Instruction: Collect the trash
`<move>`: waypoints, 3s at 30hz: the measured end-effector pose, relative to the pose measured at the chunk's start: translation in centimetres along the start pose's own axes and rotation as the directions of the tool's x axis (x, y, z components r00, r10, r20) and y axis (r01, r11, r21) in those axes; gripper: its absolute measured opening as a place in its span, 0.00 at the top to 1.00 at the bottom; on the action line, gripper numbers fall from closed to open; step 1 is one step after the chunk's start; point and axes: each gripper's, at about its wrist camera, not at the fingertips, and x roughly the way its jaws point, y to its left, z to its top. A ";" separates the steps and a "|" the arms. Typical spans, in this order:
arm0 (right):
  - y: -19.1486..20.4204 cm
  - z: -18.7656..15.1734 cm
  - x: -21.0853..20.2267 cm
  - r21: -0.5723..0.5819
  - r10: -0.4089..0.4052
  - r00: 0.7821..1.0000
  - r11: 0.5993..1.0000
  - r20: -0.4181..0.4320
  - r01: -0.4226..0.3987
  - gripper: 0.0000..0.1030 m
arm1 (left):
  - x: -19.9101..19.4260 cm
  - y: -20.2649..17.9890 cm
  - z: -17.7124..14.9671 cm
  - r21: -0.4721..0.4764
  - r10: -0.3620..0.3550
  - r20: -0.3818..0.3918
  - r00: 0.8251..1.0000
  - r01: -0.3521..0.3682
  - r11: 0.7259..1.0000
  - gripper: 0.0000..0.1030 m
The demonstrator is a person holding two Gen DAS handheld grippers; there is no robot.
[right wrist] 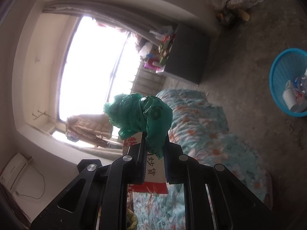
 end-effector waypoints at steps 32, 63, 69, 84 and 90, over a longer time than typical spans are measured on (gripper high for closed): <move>-18.1 7.4 -9.2 0.349 -0.556 0.808 0.810 0.196 0.472 0.83 | 37.2 -15.0 2.2 0.355 0.279 -0.325 0.904 -0.158 0.922 0.68; 1.5 -1.7 -4.4 -0.302 -0.646 0.630 0.555 0.431 0.775 0.08 | 5.8 -11.9 0.5 0.223 0.139 0.127 0.982 -0.165 0.961 0.05; 6.4 -7.1 -2.9 -0.460 -0.627 0.632 0.442 0.455 0.770 0.08 | -1.0 -8.2 -4.1 0.088 0.341 0.205 0.918 -0.364 0.927 0.05; 5.5 -18.8 1.1 -0.630 -0.817 0.470 0.178 0.333 0.756 0.08 | -4.4 -3.5 -15.0 -0.077 0.658 0.072 0.750 -0.653 0.753 0.05; 5.8 -18.9 0.4 -0.611 -0.814 0.471 0.190 0.339 0.769 0.08 | -3.4 -4.0 -16.5 -0.066 0.656 0.020 0.754 -0.654 0.753 0.05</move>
